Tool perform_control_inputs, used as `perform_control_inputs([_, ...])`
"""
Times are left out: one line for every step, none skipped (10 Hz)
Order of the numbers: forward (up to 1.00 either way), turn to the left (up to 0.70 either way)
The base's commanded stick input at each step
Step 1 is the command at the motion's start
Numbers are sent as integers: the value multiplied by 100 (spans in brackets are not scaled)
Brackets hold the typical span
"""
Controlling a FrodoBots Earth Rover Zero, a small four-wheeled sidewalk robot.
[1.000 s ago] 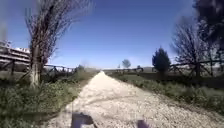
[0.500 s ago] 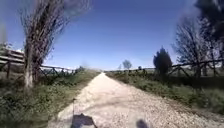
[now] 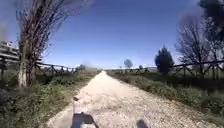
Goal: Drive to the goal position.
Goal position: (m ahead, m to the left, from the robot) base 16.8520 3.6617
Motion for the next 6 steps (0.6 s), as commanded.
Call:
perform_control_inputs([50,0])
perform_control_inputs([50,0])
perform_control_inputs([50,0])
perform_control_inputs([50,0])
perform_control_inputs([50,0])
perform_control_inputs([50,0])
